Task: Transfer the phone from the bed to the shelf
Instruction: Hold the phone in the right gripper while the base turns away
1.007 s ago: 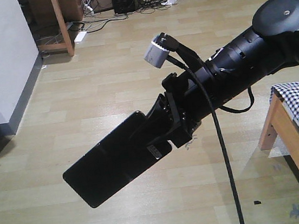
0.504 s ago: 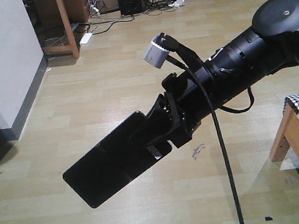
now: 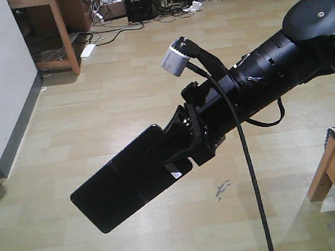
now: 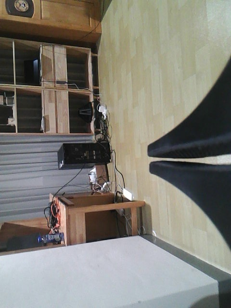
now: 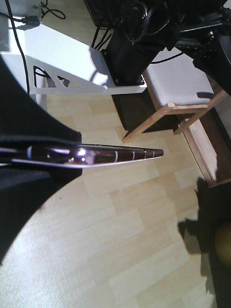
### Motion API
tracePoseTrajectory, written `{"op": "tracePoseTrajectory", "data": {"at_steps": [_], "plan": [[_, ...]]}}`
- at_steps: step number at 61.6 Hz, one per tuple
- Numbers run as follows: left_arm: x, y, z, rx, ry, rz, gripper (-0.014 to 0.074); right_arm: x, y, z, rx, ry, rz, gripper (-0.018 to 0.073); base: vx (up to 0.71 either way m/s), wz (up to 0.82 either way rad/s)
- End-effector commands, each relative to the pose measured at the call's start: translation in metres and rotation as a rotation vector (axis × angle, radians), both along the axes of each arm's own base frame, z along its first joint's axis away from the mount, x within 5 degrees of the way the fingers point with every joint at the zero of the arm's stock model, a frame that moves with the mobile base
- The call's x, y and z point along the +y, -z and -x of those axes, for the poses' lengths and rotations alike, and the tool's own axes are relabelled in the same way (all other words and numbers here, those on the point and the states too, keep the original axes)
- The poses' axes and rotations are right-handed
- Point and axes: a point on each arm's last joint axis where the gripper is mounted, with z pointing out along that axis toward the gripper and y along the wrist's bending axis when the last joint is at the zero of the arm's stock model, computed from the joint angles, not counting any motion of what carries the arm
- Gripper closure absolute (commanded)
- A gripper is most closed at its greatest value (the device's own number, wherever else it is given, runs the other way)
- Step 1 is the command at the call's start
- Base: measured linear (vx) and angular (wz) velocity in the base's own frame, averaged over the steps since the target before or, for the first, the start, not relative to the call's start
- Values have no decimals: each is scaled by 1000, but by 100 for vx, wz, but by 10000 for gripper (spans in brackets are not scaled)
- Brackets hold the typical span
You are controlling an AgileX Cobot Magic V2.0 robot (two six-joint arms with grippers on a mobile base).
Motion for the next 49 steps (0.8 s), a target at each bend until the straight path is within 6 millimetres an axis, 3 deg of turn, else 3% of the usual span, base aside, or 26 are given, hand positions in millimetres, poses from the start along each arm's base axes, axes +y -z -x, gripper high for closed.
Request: {"op": "tracePoseTrajectory", "data": {"at_steps": [1, 49], "plan": [[0, -15, 2, -107, -3, 22, 595, 0, -26, 14, 2, -47, -95, 561, 31, -5], [0, -15, 2, -107, -3, 22, 595, 0, -26, 14, 2, -47, -95, 561, 35, -3]]}}
